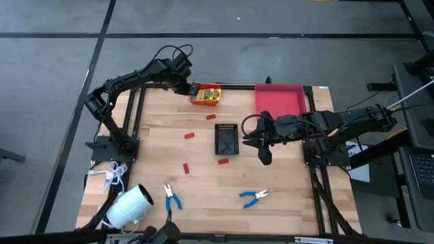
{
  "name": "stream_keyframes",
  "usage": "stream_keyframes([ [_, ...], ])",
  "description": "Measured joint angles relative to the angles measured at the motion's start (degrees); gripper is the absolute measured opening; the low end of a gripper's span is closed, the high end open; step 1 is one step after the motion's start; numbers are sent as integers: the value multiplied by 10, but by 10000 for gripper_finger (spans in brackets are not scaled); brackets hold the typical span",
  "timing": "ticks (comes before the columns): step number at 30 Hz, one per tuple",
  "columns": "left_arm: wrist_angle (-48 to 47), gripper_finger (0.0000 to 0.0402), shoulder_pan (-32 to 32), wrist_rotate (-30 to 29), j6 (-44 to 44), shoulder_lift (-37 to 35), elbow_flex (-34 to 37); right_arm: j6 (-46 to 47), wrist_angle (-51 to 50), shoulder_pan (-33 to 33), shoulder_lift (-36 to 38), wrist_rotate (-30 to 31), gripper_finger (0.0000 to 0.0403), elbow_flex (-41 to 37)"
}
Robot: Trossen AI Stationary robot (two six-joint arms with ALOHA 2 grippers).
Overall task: Pick & Place School Supplies
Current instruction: Put the yellow crayon box into the red bin
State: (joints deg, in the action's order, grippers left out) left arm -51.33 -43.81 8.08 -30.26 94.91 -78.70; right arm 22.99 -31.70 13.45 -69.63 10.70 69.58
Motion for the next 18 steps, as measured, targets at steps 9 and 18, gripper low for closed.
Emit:
stream_keyframes([
  [9,2,13,6,-34,4,0,0,2,0,7,0,3,91,0],
  [18,31,68,15,-52,12,1,1,6,0,7,0,5,91,0],
])
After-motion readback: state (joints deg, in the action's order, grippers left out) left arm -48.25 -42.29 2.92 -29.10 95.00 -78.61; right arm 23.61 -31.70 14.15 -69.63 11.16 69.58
